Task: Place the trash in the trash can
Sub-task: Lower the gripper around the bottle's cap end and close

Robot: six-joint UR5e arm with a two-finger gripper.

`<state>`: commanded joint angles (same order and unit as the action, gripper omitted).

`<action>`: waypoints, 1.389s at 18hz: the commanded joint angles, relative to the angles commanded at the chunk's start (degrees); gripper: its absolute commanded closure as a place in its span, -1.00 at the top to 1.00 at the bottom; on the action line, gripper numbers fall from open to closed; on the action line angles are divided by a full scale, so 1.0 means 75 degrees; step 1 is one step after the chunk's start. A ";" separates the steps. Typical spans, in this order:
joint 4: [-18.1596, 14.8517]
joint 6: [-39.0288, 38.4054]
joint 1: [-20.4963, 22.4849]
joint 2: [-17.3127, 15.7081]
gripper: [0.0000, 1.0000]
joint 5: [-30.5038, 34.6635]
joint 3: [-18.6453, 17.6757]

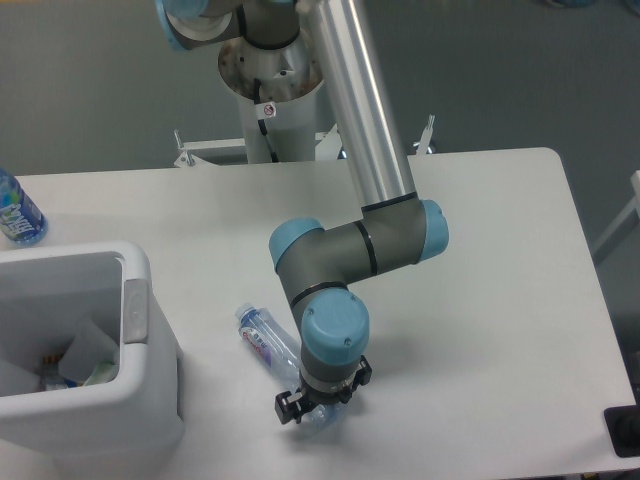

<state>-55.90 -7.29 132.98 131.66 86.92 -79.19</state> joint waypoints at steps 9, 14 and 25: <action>0.0012 -0.0012 0.0000 0.0000 0.18 0.0058 0.0023; 0.0000 0.0000 0.0000 0.0000 0.11 0.0176 0.0047; -0.0035 0.0129 0.0035 -0.0246 0.03 0.0152 0.0269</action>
<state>-56.16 -6.33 133.24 129.81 88.07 -77.17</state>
